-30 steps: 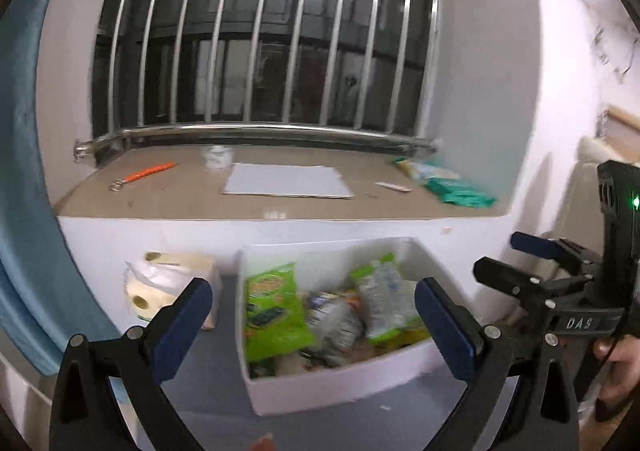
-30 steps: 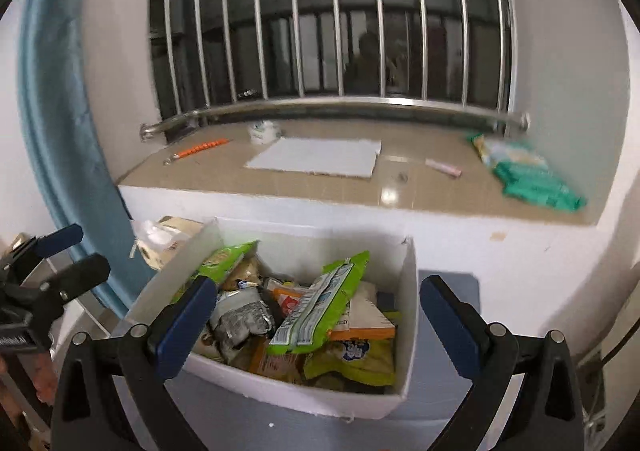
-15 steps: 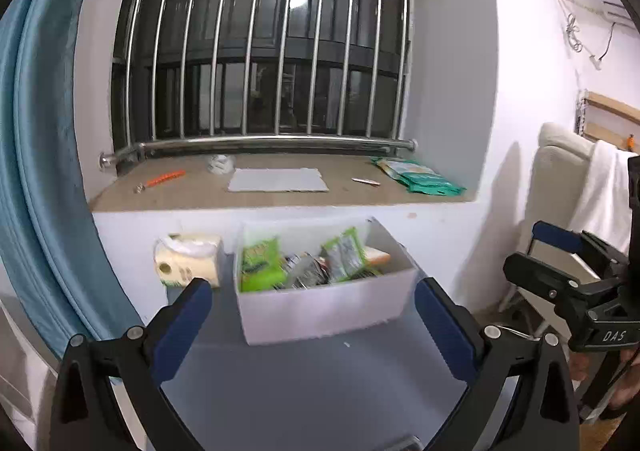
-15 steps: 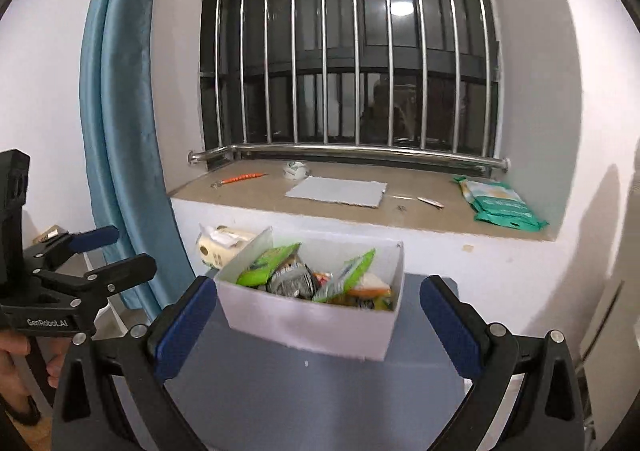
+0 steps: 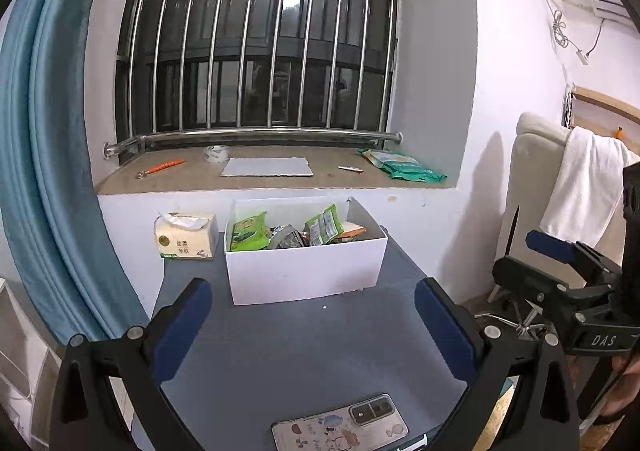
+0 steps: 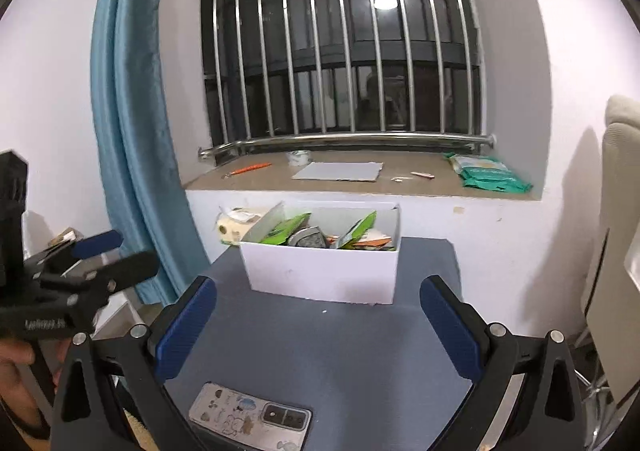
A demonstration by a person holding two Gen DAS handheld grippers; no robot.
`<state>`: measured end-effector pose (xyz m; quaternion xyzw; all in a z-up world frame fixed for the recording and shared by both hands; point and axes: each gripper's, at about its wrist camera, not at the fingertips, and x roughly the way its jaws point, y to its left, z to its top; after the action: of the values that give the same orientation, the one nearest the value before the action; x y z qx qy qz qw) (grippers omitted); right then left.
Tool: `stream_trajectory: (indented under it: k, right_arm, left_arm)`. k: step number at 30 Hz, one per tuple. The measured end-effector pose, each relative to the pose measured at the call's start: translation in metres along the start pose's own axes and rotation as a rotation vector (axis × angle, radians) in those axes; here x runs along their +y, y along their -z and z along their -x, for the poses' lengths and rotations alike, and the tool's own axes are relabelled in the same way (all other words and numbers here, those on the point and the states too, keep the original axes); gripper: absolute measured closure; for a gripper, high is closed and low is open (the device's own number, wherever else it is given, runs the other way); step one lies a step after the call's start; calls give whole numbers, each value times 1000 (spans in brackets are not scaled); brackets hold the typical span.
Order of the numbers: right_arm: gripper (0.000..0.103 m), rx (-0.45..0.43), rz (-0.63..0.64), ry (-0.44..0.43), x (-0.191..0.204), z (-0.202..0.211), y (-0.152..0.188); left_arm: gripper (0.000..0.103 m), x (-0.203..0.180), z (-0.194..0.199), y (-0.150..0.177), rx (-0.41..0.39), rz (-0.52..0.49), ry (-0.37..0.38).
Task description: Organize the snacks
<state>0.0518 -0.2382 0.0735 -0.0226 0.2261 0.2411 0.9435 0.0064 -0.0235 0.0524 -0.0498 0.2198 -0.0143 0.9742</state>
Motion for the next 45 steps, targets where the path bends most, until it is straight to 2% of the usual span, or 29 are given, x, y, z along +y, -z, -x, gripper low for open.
stream_trajectory:
  k: [45]
  right_arm:
    - [0,31,-7,-29,2,-10,4]
  left_arm:
    - [0,6,-9,4,26,10,3]
